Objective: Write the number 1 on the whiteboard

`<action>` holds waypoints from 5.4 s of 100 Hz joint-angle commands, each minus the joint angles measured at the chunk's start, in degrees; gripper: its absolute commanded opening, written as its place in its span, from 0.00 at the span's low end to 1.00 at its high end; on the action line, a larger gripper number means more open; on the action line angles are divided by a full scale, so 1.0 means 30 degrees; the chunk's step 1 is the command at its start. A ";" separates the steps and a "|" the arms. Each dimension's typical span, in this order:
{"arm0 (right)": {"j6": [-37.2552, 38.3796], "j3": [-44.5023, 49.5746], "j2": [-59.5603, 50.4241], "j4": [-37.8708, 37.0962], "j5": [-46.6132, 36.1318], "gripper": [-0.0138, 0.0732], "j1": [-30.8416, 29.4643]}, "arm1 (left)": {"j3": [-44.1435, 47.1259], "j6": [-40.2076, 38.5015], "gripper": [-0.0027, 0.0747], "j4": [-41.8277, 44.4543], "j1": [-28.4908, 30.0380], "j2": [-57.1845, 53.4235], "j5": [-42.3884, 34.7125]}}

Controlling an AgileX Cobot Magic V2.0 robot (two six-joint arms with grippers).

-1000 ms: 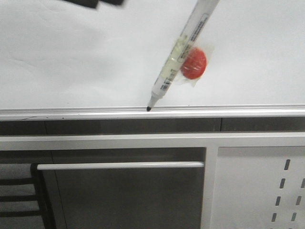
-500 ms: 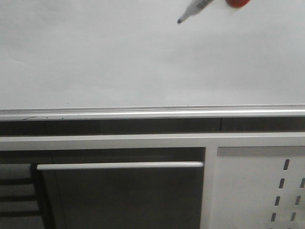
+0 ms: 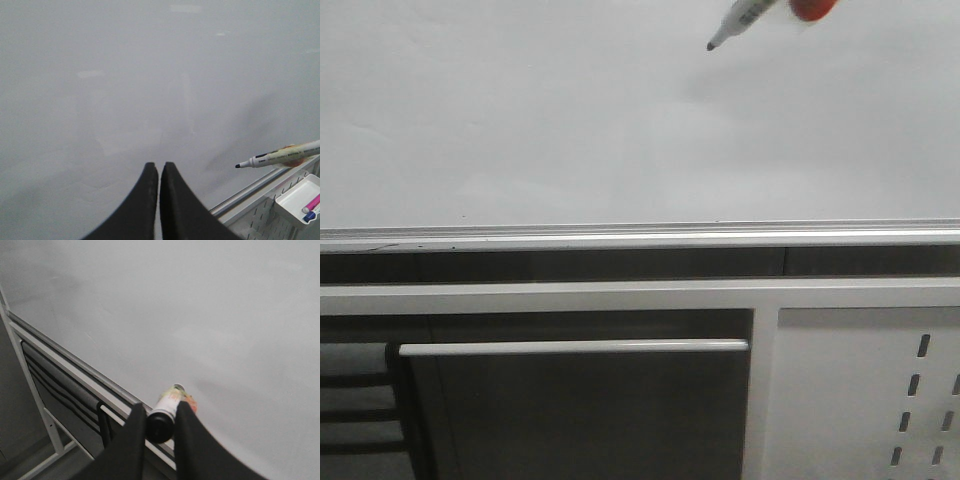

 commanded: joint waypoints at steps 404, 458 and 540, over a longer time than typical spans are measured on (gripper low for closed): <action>0.2522 -0.6021 0.3017 0.0023 0.6140 0.46 -0.2760 | -0.2159 0.3848 0.01 -0.2770 -0.7076 0.9014 -1.1971; 0.2522 -0.6021 0.3017 0.0023 0.6180 0.46 -0.2760 | -0.3445 0.3848 0.01 -0.2136 -0.7076 1.0836 -1.3658; 0.3533 -0.5936 0.1733 -0.0964 0.7799 0.42 -0.5673 | -0.0908 0.4009 0.60 -0.3627 -0.7076 0.4184 -1.0951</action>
